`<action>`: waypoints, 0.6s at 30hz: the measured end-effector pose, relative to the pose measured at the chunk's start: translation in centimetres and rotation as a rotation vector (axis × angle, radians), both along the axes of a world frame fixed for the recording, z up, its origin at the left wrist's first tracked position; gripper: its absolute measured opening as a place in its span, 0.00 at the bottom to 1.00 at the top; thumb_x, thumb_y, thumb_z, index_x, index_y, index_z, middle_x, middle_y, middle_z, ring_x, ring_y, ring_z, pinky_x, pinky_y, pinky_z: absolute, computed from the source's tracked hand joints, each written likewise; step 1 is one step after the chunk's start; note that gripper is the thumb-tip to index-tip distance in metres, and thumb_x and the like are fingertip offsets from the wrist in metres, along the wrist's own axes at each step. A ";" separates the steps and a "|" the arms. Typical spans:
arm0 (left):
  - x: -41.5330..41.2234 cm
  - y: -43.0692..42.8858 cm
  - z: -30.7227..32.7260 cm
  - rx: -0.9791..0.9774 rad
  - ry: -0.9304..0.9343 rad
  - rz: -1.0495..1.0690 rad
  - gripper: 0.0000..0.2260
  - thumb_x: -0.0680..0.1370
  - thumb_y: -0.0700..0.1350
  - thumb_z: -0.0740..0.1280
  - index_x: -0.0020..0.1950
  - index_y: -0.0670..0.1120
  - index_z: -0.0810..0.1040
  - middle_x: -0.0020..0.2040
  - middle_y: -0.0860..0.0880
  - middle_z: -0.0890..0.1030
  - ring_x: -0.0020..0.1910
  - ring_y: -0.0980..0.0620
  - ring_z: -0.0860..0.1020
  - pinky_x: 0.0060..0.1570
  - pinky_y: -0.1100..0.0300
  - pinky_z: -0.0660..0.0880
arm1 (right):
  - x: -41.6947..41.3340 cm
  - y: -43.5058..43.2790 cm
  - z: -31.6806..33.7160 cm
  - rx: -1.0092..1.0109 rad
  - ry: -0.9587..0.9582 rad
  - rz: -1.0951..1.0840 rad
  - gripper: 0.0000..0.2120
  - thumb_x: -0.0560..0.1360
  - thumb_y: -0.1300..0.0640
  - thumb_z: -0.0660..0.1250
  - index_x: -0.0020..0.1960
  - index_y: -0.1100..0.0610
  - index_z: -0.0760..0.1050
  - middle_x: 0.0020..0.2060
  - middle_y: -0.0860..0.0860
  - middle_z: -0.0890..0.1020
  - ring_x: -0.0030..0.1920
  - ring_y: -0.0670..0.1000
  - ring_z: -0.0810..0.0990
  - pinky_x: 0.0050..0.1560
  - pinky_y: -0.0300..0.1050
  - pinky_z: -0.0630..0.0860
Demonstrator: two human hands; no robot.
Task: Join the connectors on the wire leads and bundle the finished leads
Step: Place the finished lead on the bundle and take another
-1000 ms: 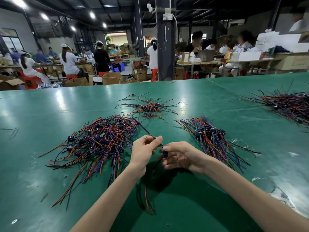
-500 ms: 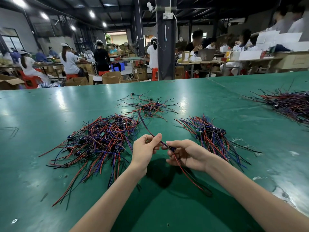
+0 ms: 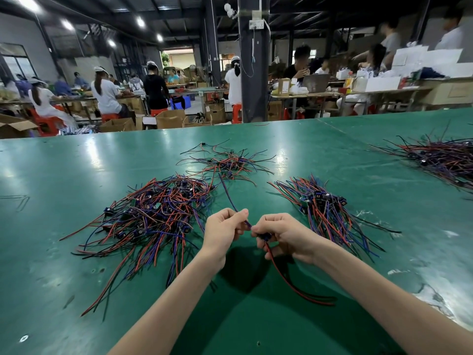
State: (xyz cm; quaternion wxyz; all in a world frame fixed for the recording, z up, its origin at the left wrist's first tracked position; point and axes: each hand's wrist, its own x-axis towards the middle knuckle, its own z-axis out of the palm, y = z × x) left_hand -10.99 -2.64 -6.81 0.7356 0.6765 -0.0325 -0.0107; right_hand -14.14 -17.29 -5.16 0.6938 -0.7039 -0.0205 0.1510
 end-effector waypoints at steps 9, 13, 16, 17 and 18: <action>0.4 0.0 -0.9 0.500 -0.405 0.081 0.14 0.75 0.47 0.71 0.32 0.45 0.73 0.31 0.45 0.80 0.29 0.54 0.71 0.34 0.61 0.69 | 0.0 0.4 -0.4 -0.068 0.010 -0.068 0.10 0.74 0.64 0.63 0.34 0.60 0.74 0.22 0.54 0.75 0.20 0.47 0.68 0.21 0.36 0.67; 0.4 -0.1 -0.2 0.228 -0.212 0.040 0.14 0.75 0.46 0.70 0.31 0.44 0.75 0.27 0.50 0.80 0.27 0.58 0.74 0.33 0.64 0.69 | 0.1 0.3 -0.1 -0.018 0.008 -0.088 0.09 0.74 0.63 0.64 0.35 0.60 0.73 0.23 0.54 0.74 0.20 0.47 0.67 0.21 0.36 0.66; 0.4 -0.1 0.3 0.042 -0.039 0.044 0.14 0.76 0.44 0.70 0.31 0.42 0.74 0.25 0.50 0.79 0.24 0.57 0.70 0.29 0.66 0.67 | 0.1 0.4 -0.1 -0.014 0.005 -0.083 0.10 0.74 0.63 0.64 0.33 0.59 0.73 0.22 0.54 0.74 0.20 0.47 0.67 0.21 0.35 0.65; 0.5 0.1 0.5 -0.012 0.026 0.054 0.13 0.76 0.43 0.69 0.32 0.42 0.75 0.25 0.50 0.79 0.23 0.57 0.70 0.29 0.66 0.67 | 0.1 0.5 -0.2 -0.013 0.003 -0.081 0.11 0.74 0.64 0.64 0.33 0.59 0.73 0.22 0.54 0.74 0.20 0.47 0.67 0.21 0.34 0.65; 0.7 0.2 0.7 -0.061 0.090 0.058 0.12 0.76 0.43 0.69 0.33 0.42 0.75 0.25 0.49 0.79 0.23 0.57 0.70 0.28 0.65 0.67 | 0.1 0.5 -0.3 -0.013 -0.003 -0.081 0.11 0.74 0.64 0.64 0.33 0.59 0.73 0.22 0.54 0.74 0.20 0.47 0.67 0.21 0.34 0.65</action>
